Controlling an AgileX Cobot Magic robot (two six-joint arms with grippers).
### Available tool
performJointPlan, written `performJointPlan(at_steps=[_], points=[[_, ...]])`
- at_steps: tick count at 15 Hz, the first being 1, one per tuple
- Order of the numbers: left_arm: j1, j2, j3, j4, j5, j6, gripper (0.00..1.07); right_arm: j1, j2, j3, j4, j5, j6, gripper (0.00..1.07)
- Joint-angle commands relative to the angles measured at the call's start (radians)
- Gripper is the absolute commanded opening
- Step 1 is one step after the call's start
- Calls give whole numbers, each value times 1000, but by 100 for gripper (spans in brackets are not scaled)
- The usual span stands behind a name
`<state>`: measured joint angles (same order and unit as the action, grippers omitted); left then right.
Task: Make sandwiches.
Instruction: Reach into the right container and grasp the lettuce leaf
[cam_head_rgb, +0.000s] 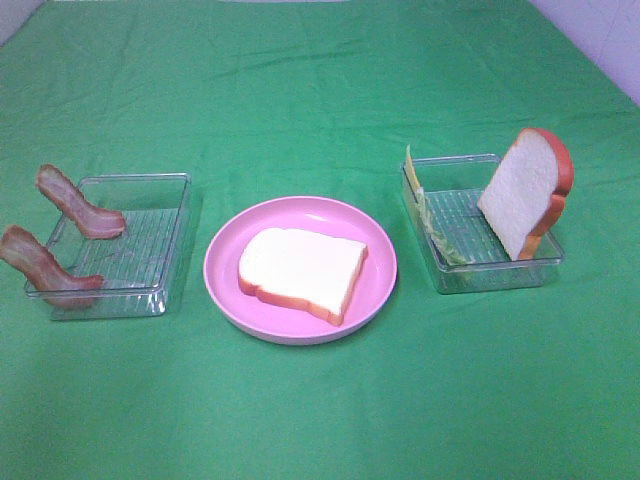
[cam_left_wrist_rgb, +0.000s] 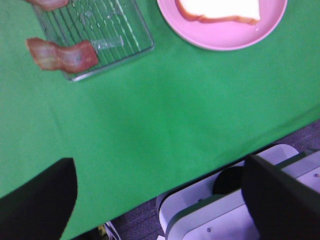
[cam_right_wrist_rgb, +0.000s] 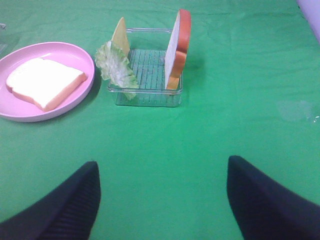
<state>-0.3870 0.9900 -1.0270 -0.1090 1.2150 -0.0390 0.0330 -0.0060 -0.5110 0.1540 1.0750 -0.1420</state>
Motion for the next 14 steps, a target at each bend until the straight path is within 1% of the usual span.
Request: performJointPlan(at_steps=[1, 3, 6, 8, 9, 10, 11, 12, 14], points=[[-5, -258, 182, 0, 62, -6, 85, 3, -14, 4, 2, -11, -8, 69], [-5, -388, 236, 0, 61, 13, 85, 3, -14, 4, 2, -11, -8, 69], [-5, -621, 315, 1, 53, 81, 85, 3, -14, 4, 1, -11, -8, 69], [-5, -760, 345, 1, 35, 108, 85, 3, -14, 0, 1, -19, -8, 69], [-5, -816, 358, 1, 13, 110, 85, 3, -13, -12, 2, -42, -8, 69], [-5, -871, 373, 1, -12, 110, 85, 3, -8, -25, 5, -85, -8, 69], [-5, -894, 381, 1, -23, 112, 85, 3, 9, -33, 10, -121, -8, 69], [-5, -936, 402, 1, -49, 123, 85, 3, 19, -36, 15, -148, -8, 69], [-5, -984, 445, 5, -54, 148, 85, 3, 105, -45, 23, -231, -8, 69]])
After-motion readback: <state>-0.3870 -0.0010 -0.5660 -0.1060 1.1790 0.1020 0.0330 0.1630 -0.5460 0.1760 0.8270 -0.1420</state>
